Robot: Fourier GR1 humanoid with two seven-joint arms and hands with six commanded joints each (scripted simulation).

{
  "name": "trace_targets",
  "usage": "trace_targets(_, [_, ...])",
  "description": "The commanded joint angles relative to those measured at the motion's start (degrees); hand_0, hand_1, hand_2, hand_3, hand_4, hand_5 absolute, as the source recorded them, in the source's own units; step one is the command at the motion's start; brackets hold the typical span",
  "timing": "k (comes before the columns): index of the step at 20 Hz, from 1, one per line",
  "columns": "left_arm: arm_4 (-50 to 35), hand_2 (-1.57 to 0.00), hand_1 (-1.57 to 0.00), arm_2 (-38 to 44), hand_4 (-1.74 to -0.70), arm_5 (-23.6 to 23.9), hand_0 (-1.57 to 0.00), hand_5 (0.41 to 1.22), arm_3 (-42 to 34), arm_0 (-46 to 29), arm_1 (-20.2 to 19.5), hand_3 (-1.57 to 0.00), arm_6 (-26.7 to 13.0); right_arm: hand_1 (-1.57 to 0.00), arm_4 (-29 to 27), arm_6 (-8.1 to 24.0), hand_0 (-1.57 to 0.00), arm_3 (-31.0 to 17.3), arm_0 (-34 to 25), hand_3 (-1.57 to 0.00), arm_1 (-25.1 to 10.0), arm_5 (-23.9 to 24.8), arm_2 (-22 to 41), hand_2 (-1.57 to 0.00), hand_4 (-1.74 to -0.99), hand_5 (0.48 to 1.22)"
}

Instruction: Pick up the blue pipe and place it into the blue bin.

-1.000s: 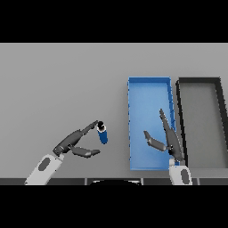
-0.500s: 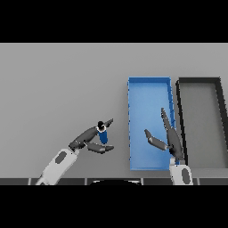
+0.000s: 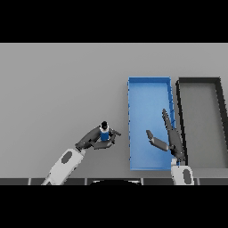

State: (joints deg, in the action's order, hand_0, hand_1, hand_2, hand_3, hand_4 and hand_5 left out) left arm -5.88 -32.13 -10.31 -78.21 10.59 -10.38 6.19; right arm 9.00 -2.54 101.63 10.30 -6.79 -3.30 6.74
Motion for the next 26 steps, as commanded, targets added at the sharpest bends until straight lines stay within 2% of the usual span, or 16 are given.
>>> trace_targets(1, [0.26,-1.14,-1.11,-0.77,-1.57,-0.12,-1.02,1.034,-0.04,-0.24,0.08,-1.10,0.77,0.00,0.31,-0.31,0.00,0.49,0.27,0.00,0.34,0.08,0.50,0.00,-1.196,0.604])
trace_targets(2, [0.78,-1.23,-1.20,-1.31,-1.60,0.21,-1.13,1.072,0.26,-0.02,-0.08,-1.17,2.03,0.00,0.51,0.64,0.00,0.06,-0.43,0.00,0.36,0.36,0.34,0.00,-1.198,0.604])
trace_targets(4, [1.84,-1.35,-1.34,-2.03,-1.65,1.39,-1.29,1.125,0.46,-0.22,-0.03,-1.27,4.57,0.00,0.28,0.49,0.00,-0.16,-0.82,0.00,-0.13,-0.02,0.09,0.00,-1.191,0.602])
trace_targets(6, [1.97,-1.43,-1.42,-2.24,-1.68,2.25,-1.39,1.160,-0.22,-0.19,0.59,-1.35,4.43,0.00,-0.31,0.90,0.00,-0.62,-1.08,0.00,0.05,-0.28,-0.06,0.00,-1.192,0.602])
trace_targets(9, [0.52,-1.50,-1.49,-1.61,-1.71,3.77,-1.48,1.190,-4.90,-0.19,1.31,-1.42,4.83,0.00,1.04,-0.45,0.00,-0.50,-0.22,0.00,0.21,0.20,0.60,0.00,-1.187,0.603])
trace_targets(13, [-0.63,-1.54,-1.54,-1.77,-1.73,3.35,-1.53,1.208,-8.99,1.44,1.69,-1.46,3.41,0.00,1.25,-1.11,0.00,0.55,0.93,0.00,0.08,0.41,0.61,0.00,-1.172,0.603])
trace_targets(15, [-0.35,-1.55,-1.55,-2.51,-1.73,3.32,-1.55,1.213,-10.68,2.82,2.39,-1.48,0.81,0.00,0.81,-0.20,0.00,0.04,-0.32,0.00,-0.58,0.39,-0.27,0.00,-1.157,0.600])
trace_targets(19, [0.34,-1.56,-1.56,-3.10,-1.74,3.42,-1.56,1.218,-14.03,2.93,2.25,-1.49,-3.21,0.00,1.05,-1.79,0.00,-0.28,-0.39,0.00,-0.79,0.50,-0.43,0.00,-1.136,0.604])
trace_targets(22, [1.50,-1.57,-1.57,-3.02,-1.74,3.08,-1.57,1.219,-14.00,3.46,2.38,-1.50,-4.30,0.00,1.04,-2.65,0.00,0.11,0.83,0.00,-0.83,0.26,-0.22,0.00,-1.127,0.605])
trace_targets(26, [2.34,-1.57,-1.57,-2.94,-1.74,2.52,-1.57,1.219,-14.14,2.41,2.22,-1.49,-4.53,0.00,-0.14,-1.47,0.00,-1.31,0.17,0.00,-0.34,-0.18,-0.60,0.00,-1.178,0.605])
